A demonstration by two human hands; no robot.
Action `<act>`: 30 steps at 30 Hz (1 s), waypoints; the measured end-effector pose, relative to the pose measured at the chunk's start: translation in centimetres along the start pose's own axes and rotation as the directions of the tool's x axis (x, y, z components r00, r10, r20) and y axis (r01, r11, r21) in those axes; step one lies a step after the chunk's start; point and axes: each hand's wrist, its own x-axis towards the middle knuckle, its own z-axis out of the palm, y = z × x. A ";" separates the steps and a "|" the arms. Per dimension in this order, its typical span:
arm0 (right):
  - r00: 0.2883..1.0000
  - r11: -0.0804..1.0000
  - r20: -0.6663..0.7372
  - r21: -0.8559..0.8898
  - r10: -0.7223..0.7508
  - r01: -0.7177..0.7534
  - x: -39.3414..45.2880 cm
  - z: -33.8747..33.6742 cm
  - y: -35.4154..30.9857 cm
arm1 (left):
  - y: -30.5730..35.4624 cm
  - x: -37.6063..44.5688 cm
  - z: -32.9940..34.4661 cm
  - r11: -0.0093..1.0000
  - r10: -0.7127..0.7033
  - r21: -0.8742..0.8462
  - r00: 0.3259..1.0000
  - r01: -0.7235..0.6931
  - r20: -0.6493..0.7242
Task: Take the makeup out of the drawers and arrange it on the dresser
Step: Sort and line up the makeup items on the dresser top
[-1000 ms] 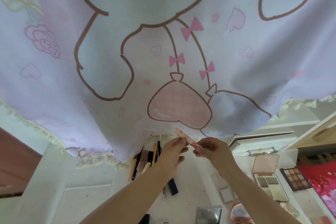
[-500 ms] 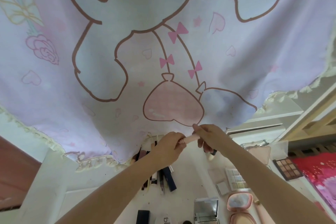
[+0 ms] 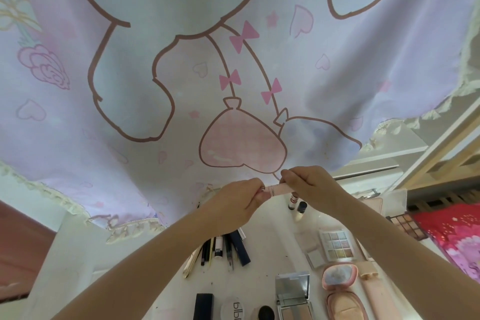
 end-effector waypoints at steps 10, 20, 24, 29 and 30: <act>0.921 0.998 -0.389 0.069 0.016 0.012 -0.7 -5.4 4.0 | -3.4 -1.4 -0.6 0.933 -0.187 -0.307 0.982 0.189 0.037; 0.984 0.997 -0.180 0.076 0.002 0.012 1.2 -0.4 3.6 | -2.5 0.0 1.5 0.923 -0.158 -0.360 0.987 0.140 -0.021; 0.991 0.997 -0.135 0.080 0.011 0.000 1.3 0.7 3.2 | -2.5 0.1 1.8 0.945 -0.125 -0.304 0.992 0.118 -0.005; 0.999 0.995 -0.044 0.096 0.019 -0.015 1.4 1.1 2.8 | -2.8 0.3 2.6 0.941 -0.116 -0.317 0.993 0.118 0.024; 1.000 0.997 -0.020 0.074 0.020 -0.018 1.4 1.1 2.7 | -2.9 0.3 2.7 0.940 -0.116 -0.318 0.993 0.120 0.032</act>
